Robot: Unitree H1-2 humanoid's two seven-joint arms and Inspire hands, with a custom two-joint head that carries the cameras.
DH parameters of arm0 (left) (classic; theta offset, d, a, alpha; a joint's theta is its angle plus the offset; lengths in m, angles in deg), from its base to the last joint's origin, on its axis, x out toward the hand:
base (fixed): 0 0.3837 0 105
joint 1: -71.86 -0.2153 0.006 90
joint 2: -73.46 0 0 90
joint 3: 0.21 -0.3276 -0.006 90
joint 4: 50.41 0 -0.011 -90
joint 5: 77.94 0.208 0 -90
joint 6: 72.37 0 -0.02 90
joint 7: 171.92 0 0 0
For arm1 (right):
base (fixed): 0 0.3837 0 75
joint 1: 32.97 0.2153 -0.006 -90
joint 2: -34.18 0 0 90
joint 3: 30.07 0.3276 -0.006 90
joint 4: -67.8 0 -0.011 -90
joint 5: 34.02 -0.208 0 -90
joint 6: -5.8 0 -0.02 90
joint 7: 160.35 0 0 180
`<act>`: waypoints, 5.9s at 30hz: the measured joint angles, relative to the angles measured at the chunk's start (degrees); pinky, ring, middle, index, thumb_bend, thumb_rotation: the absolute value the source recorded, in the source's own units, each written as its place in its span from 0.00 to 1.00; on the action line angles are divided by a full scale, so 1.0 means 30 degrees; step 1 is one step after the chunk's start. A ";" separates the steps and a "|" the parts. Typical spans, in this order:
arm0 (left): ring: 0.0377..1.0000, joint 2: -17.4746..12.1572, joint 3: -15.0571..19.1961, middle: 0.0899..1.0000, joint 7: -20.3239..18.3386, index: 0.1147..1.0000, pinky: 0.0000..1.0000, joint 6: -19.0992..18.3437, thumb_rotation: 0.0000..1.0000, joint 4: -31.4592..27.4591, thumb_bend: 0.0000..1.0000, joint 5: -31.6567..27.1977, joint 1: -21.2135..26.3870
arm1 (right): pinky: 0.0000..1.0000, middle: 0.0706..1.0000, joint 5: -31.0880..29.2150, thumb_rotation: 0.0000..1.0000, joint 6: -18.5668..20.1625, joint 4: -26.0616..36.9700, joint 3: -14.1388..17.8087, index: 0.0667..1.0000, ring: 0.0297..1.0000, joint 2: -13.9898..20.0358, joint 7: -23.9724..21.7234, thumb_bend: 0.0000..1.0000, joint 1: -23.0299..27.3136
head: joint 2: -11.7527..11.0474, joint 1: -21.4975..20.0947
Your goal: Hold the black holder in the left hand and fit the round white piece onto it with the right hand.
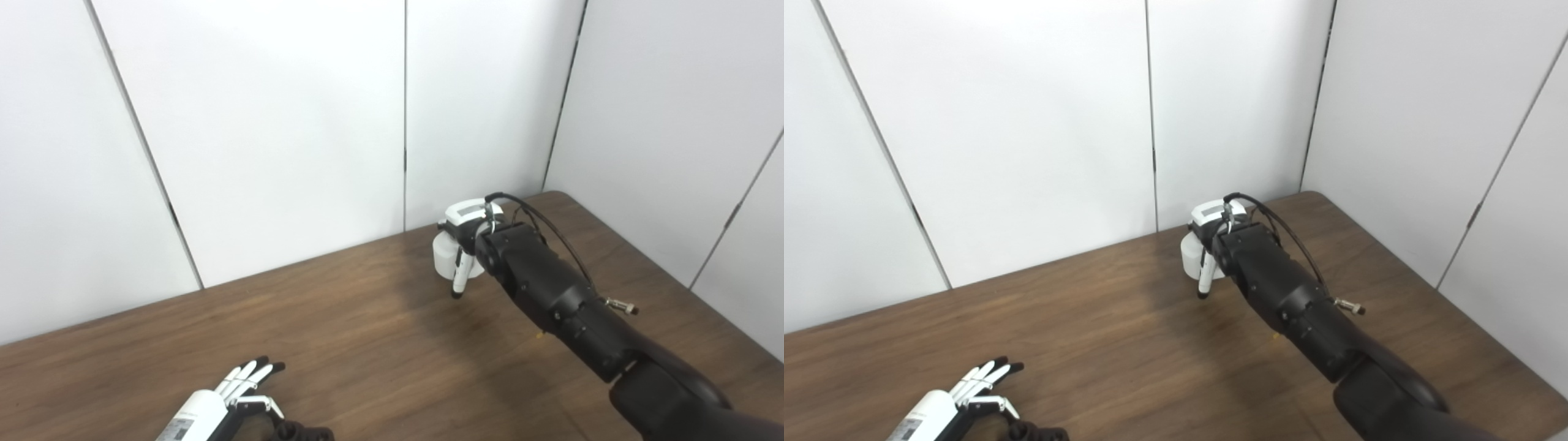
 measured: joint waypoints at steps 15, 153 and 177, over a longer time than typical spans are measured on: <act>1.00 -0.0142 0.0023 0.94 -0.0054 0.42 1.00 -0.0048 0.06 -0.0217 0.52 -0.0003 -0.0123 | 0.63 0.62 -0.0603 0.10 0.0507 0.0367 0.0091 0.56 0.62 0.0449 0.1357 0.66 -0.0565 | 0.0352 0.0000; 1.00 0.2777 -0.1333 0.99 -0.2195 0.42 0.96 -0.7115 0.07 -0.2874 0.52 0.1701 0.0122 | 0.85 0.40 -0.6390 0.00 -0.9003 1.3667 -0.2679 0.50 0.43 -0.1699 -0.1775 0.52 -0.4213 | 0.7764 1.4209; 1.00 0.2853 -0.1314 0.98 -0.2417 0.42 0.99 -0.7462 0.07 -0.2994 0.52 0.1699 0.0116 | 0.84 1.00 -0.3163 0.23 -0.9474 1.4307 -0.3076 1.00 0.94 -0.1404 -0.2649 1.00 -0.4286 | 0.7734 1.3975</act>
